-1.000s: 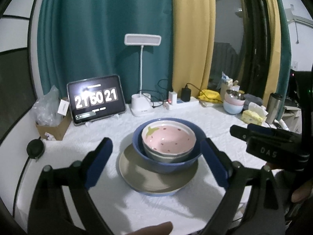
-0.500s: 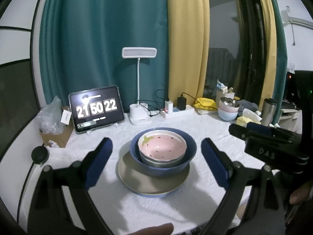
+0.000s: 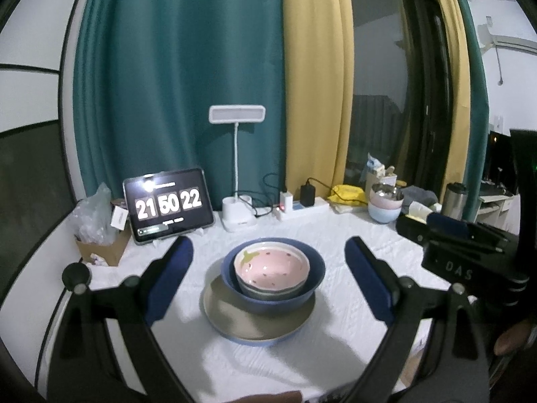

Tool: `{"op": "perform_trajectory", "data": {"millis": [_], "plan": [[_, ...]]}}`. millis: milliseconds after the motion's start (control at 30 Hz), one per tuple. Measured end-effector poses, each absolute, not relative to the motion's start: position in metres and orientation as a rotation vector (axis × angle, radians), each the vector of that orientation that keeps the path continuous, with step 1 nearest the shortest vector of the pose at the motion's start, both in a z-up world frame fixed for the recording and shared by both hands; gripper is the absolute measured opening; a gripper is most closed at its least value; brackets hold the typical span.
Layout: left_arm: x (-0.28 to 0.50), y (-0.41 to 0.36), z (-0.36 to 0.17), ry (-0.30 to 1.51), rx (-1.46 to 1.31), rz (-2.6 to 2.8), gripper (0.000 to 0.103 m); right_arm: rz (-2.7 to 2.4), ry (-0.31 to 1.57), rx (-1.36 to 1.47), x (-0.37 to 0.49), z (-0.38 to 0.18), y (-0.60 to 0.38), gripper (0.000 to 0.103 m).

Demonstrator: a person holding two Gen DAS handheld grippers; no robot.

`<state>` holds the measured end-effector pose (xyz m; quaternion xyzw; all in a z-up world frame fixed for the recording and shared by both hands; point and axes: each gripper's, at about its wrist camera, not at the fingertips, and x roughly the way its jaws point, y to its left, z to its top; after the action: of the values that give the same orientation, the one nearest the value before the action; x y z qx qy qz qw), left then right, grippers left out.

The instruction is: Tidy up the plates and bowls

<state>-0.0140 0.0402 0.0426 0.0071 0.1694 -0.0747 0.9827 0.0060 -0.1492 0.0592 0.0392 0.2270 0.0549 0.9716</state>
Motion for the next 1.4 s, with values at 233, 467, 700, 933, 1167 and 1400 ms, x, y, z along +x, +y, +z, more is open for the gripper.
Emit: {"op": "perform_trajectory", "data": {"millis": [233, 467, 700, 933, 1167, 1400], "plan": [[-0.025, 0.039, 0.056, 0.306, 0.017, -0.146, 0.093, 0.111, 0.426, 0.073, -0.006, 0.070, -0.151, 0.055], [-0.034, 0.039, 0.066, 0.275, 0.013, -0.139, 0.093, 0.111, 0.391, 0.065, -0.018, 0.081, -0.155, 0.055], [-0.041, 0.045, 0.075, 0.257, -0.006, -0.134, 0.093, 0.120, 0.368, 0.062, -0.027, 0.089, -0.156, 0.055], [-0.051, 0.046, 0.083, 0.234, -0.002, -0.133, 0.093, 0.122, 0.345, 0.054, -0.036, 0.098, -0.156, 0.056], [-0.059, 0.049, 0.091, 0.202, -0.012, -0.128, 0.093, 0.124, 0.320, 0.050, -0.043, 0.105, -0.155, 0.056], [-0.067, 0.052, 0.096, 0.180, -0.019, -0.123, 0.093, 0.123, 0.304, 0.043, -0.048, 0.110, -0.154, 0.056]]}}
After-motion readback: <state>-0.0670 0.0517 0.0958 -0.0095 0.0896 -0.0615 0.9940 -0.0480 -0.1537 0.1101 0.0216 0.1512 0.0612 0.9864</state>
